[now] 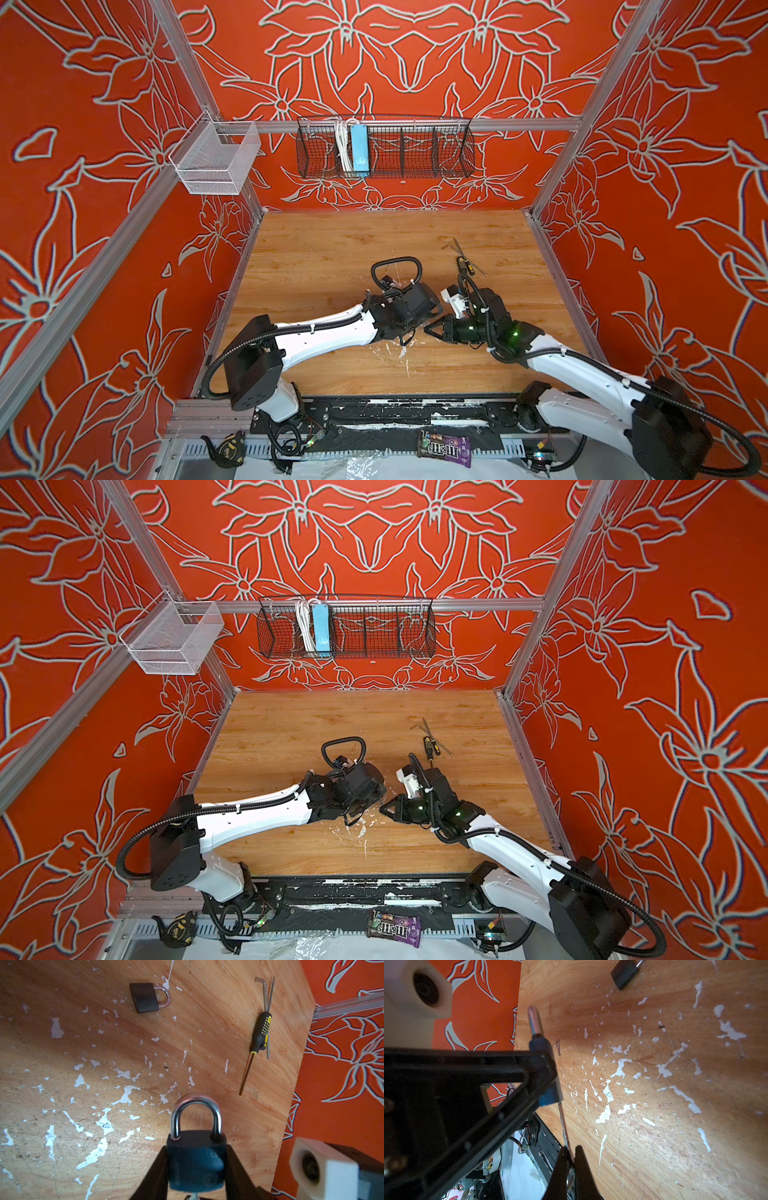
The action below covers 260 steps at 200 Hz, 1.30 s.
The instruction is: Unlock with the key
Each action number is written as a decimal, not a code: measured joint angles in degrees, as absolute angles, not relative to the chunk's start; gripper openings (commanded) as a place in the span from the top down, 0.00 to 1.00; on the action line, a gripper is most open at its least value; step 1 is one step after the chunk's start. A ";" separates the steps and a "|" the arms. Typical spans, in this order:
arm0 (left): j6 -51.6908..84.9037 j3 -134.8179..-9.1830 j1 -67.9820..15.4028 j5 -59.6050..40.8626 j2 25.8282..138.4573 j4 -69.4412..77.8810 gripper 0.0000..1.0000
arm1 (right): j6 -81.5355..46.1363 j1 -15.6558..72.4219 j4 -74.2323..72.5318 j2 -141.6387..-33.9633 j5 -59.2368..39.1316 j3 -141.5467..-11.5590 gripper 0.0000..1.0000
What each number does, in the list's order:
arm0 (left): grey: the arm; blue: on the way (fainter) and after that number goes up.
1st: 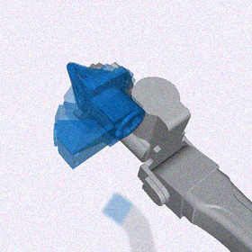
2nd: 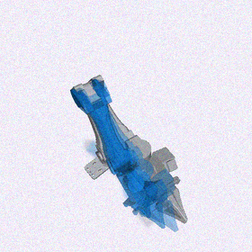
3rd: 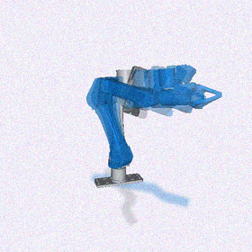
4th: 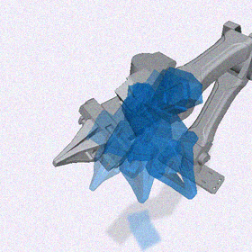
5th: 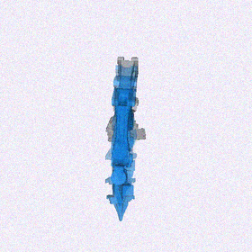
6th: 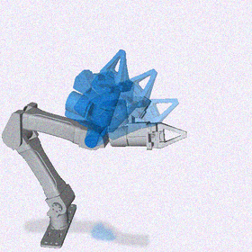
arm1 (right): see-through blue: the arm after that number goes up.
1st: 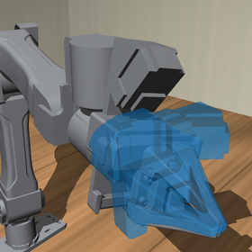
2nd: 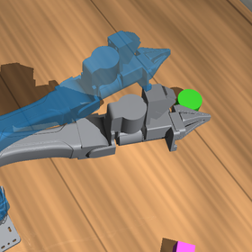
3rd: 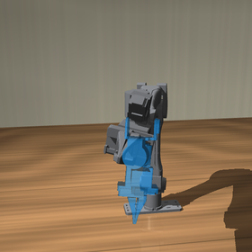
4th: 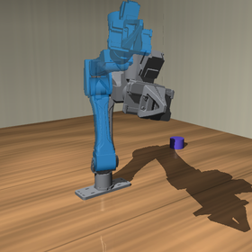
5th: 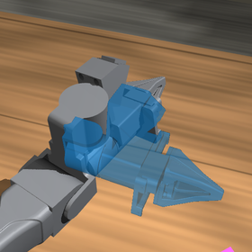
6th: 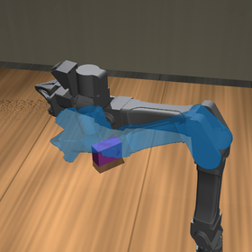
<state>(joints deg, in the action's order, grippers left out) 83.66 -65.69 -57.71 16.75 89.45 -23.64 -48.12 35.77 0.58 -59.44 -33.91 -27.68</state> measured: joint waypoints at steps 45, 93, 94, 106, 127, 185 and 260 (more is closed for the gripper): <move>83.64 -65.69 -57.71 16.75 89.47 -23.66 1.00 | -48.18 35.77 0.62 -59.33 -33.87 -27.68 1.00; 83.61 -65.76 -57.71 16.91 89.47 -24.53 1.00 | -48.27 35.77 0.62 -59.05 -33.89 -27.73 1.00; 83.61 -65.78 -57.71 16.91 89.47 -24.56 1.00 | -48.27 35.77 0.62 -59.05 -33.89 -27.73 1.00; 83.59 -65.98 -57.71 16.91 89.47 -24.82 1.00 | -48.27 35.77 0.62 -59.05 -33.87 -27.81 1.00; 83.57 -66.61 -57.69 16.91 89.54 -25.04 1.00 | -48.29 35.77 0.58 -59.07 -33.85 -27.90 1.00; 83.42 -67.16 -57.52 17.19 90.00 -25.23 1.00 | -48.73 35.77 -0.27 -60.29 -33.93 -28.21 1.00; 83.40 -68.36 -57.43 16.86 91.20 -26.11 1.00 | -48.56 35.77 0.95 -58.74 -33.17 -28.27 1.00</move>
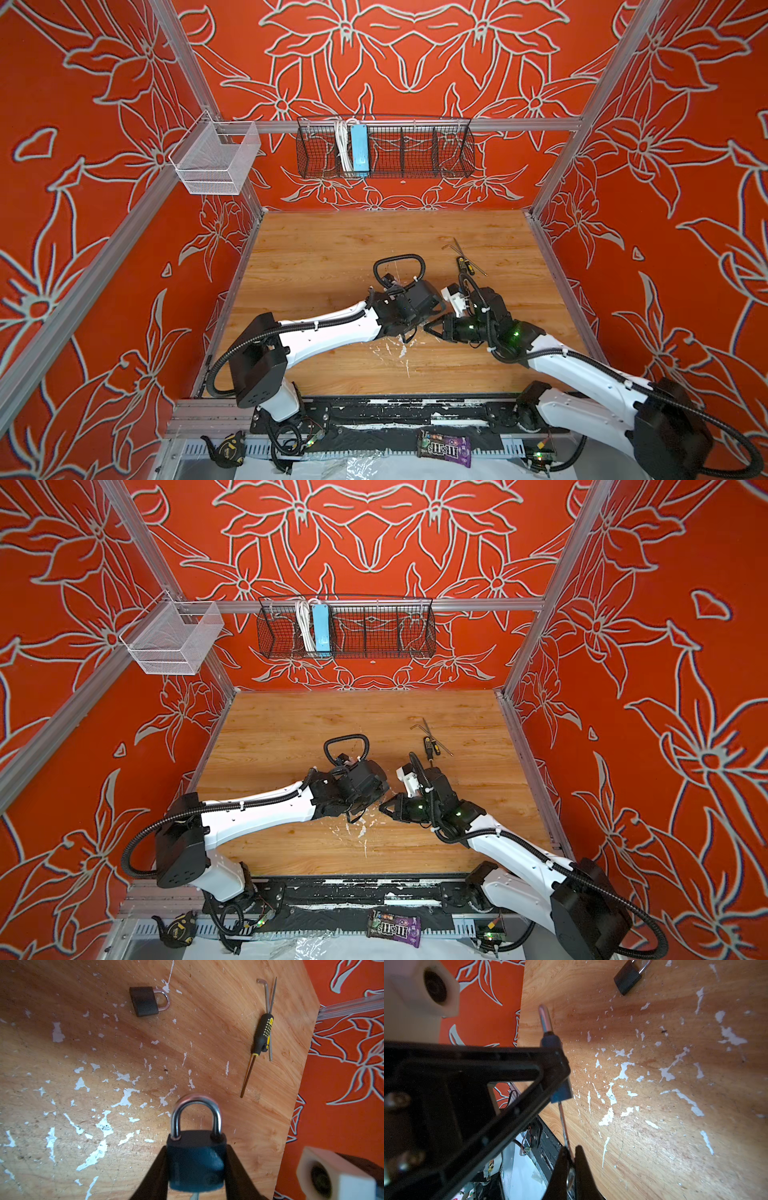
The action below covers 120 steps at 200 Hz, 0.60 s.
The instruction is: Unlock with the key
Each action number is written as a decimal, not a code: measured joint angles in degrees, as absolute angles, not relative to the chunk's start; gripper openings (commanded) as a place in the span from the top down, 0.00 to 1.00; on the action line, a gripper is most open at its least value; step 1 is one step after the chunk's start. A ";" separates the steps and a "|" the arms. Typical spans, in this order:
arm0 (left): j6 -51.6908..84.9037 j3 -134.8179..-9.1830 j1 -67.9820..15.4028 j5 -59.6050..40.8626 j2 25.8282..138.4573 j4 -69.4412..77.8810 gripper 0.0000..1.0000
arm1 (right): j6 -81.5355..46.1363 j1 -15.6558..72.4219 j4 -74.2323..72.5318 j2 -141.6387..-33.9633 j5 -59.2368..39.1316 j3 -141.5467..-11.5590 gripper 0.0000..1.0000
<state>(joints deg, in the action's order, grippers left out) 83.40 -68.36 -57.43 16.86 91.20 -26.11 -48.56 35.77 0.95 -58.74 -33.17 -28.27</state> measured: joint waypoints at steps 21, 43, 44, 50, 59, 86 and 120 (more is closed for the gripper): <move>83.42 -68.36 -57.43 16.67 91.26 -26.22 1.00 | -48.34 35.77 1.45 -58.72 -32.80 -28.49 1.00; 83.46 -68.36 -57.43 16.36 91.26 -25.93 1.00 | -47.57 35.77 3.62 -58.81 -31.46 -29.54 1.00; 83.46 -68.36 -57.43 16.34 91.26 -25.93 1.00 | -47.55 35.77 3.64 -58.81 -31.44 -29.58 1.00; 83.48 -68.36 -57.41 16.32 91.26 -25.91 1.00 | -47.33 35.77 4.08 -58.81 -31.27 -29.80 1.00; 83.48 -68.34 -57.43 16.32 91.26 -25.82 1.00 | -47.16 35.77 4.47 -58.92 -30.98 -30.06 1.00; 83.42 -68.27 -57.39 16.21 91.26 -25.78 1.00 | -46.94 35.77 4.05 -59.55 -30.92 -30.15 1.00; 83.59 -68.25 -57.30 16.27 91.26 -25.78 1.00 | -47.00 35.77 3.05 -60.53 -31.62 -30.39 1.00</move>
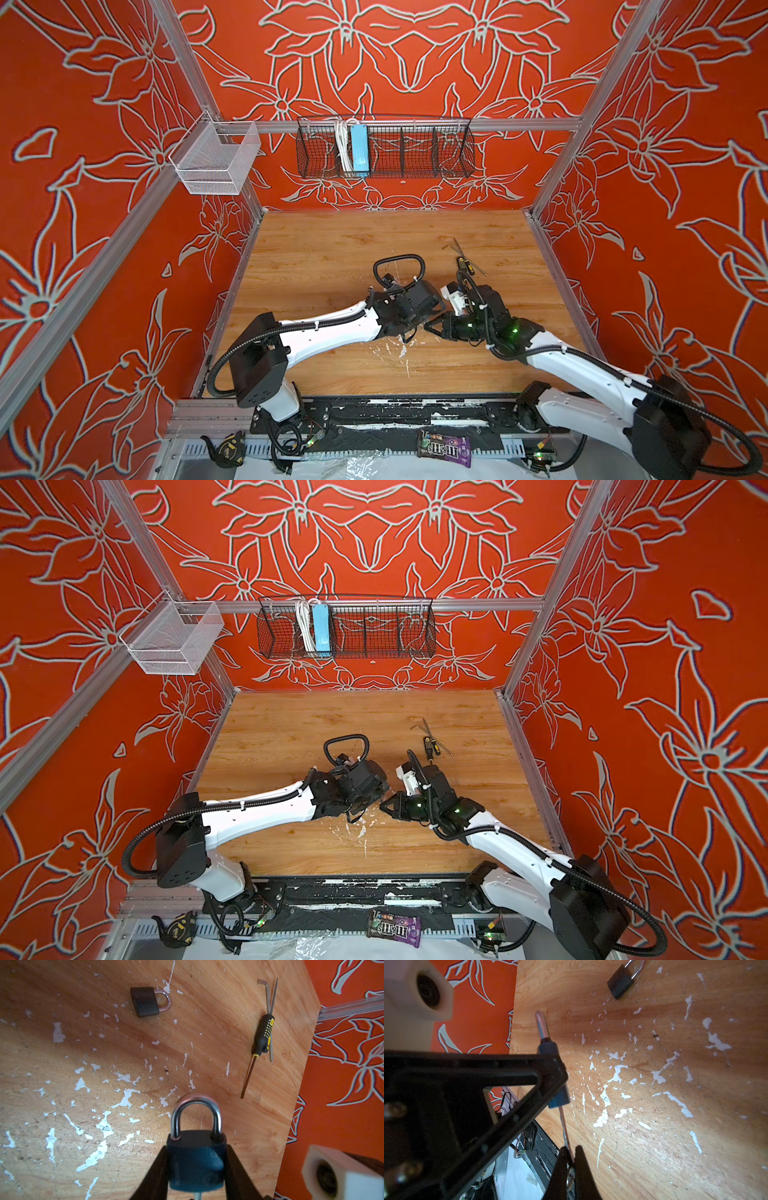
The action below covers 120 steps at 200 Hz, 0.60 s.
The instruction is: Unlock with the key
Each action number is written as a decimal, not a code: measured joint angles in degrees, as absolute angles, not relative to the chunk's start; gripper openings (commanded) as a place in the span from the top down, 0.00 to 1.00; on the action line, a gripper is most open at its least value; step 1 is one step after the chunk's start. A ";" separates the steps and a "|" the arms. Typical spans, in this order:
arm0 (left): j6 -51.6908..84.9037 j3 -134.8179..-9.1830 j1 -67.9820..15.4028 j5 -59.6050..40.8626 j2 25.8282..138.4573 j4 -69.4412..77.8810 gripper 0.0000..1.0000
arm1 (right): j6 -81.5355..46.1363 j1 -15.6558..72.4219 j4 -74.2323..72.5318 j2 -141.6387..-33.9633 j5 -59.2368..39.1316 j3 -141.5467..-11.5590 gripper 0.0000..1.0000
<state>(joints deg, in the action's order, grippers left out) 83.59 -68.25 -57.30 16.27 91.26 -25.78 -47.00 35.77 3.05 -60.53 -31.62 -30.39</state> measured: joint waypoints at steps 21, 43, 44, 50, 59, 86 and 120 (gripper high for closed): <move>83.57 -68.23 -57.06 16.27 91.29 -26.02 1.00 | -46.96 35.77 2.37 -61.58 -32.14 -30.55 1.00; 83.57 -68.23 -56.93 16.71 91.31 -26.20 1.00 | -46.39 35.77 3.22 -62.48 -32.05 -31.70 1.00; 83.57 -68.23 -56.93 16.71 91.31 -26.20 1.00 | -46.30 35.77 3.31 -62.48 -32.03 -31.77 1.00; 83.57 -68.23 -56.95 16.78 91.31 -26.22 1.00 | -46.02 35.77 3.92 -62.54 -31.94 -32.12 1.00; 83.59 -68.23 -56.95 16.78 91.31 -26.22 1.00 | -45.47 35.77 4.54 -62.57 -31.83 -32.42 1.00; 83.59 -68.23 -56.99 16.84 91.29 -26.24 1.00 | -44.49 35.53 6.31 -62.57 -31.90 -33.34 1.00; 83.59 -67.79 -57.10 17.93 90.98 -26.06 1.00 | -44.49 32.95 6.39 -63.13 -35.55 -33.63 1.00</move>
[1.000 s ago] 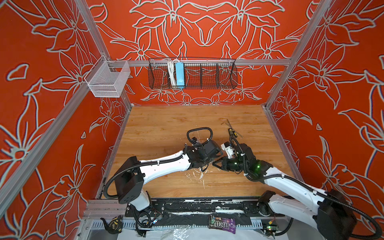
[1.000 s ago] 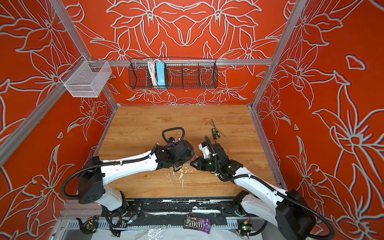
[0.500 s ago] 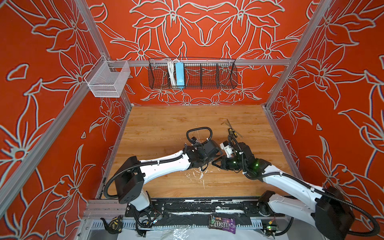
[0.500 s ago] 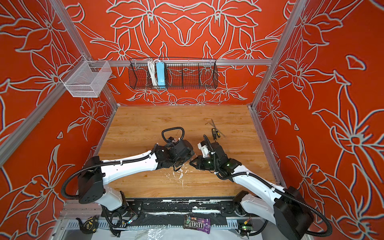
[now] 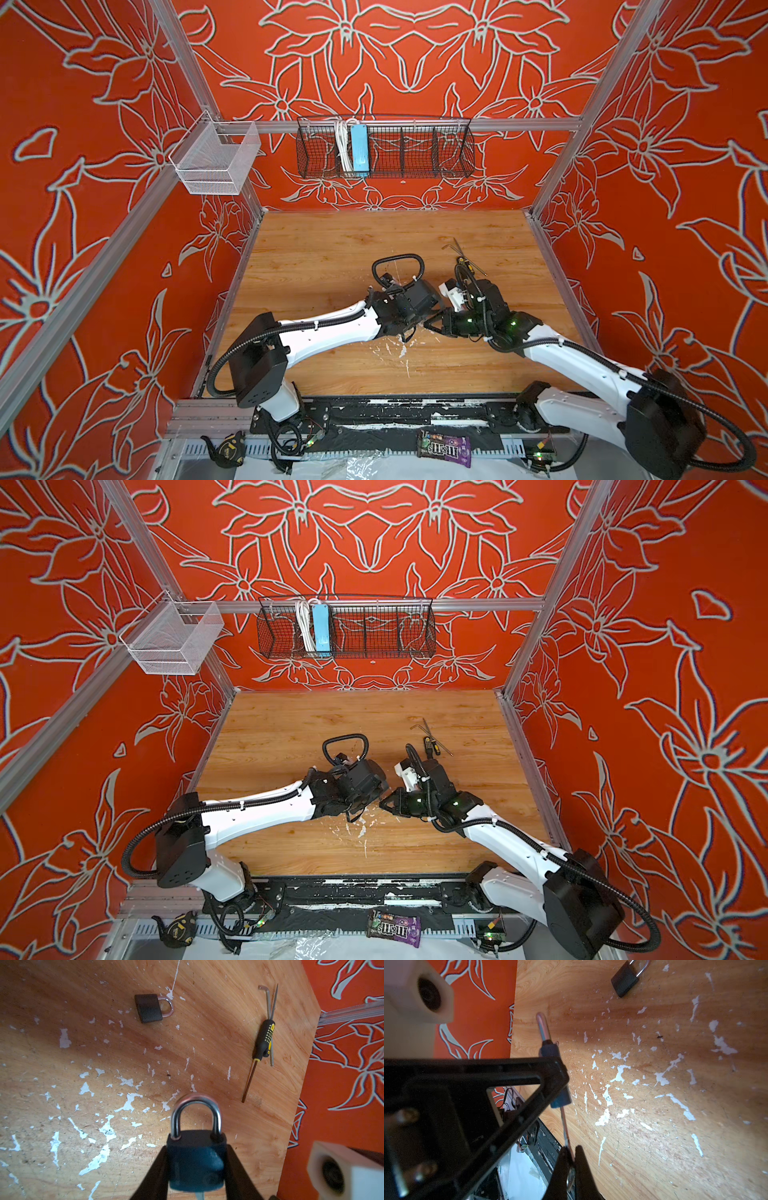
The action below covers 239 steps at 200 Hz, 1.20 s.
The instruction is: Unlock with the key
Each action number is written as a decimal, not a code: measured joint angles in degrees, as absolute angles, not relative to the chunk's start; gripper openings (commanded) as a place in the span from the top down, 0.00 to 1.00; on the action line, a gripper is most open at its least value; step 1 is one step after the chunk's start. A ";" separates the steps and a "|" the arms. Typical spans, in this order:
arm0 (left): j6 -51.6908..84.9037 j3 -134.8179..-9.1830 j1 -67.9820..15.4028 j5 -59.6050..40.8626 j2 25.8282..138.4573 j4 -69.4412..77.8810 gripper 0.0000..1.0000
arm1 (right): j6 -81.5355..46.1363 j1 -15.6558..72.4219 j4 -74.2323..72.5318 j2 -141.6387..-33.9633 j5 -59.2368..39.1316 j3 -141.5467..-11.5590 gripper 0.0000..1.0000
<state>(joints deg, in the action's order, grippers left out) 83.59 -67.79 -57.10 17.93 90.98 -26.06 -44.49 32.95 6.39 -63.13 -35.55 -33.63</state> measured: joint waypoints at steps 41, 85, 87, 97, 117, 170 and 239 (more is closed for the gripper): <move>83.66 -66.76 -57.14 18.61 90.00 -26.28 1.00 | -42.61 32.69 10.15 -64.07 -36.05 -36.36 1.00; 84.01 -66.00 -57.30 18.59 88.88 -26.41 1.00 | -42.39 33.63 11.29 -64.03 -34.30 -37.34 1.00; 84.03 -65.93 -57.30 18.59 88.82 -26.41 1.00 | -42.41 33.82 11.29 -64.03 -34.06 -37.36 1.00; 84.40 -65.76 -57.30 18.46 88.51 -26.57 1.00 | -42.46 34.87 11.22 -63.99 -33.15 -37.52 1.00; 85.52 -65.32 -57.30 18.39 87.83 -26.57 1.00 | -42.76 36.32 10.90 -63.48 -30.96 -37.54 1.00; 89.52 -62.43 -57.28 17.87 84.55 -22.98 1.00 | -43.68 40.47 10.83 -59.96 -22.06 -37.30 1.00; 91.46 -61.73 -57.14 18.37 84.27 -22.09 1.00 | -47.48 42.33 4.73 -62.11 -19.53 -36.36 1.00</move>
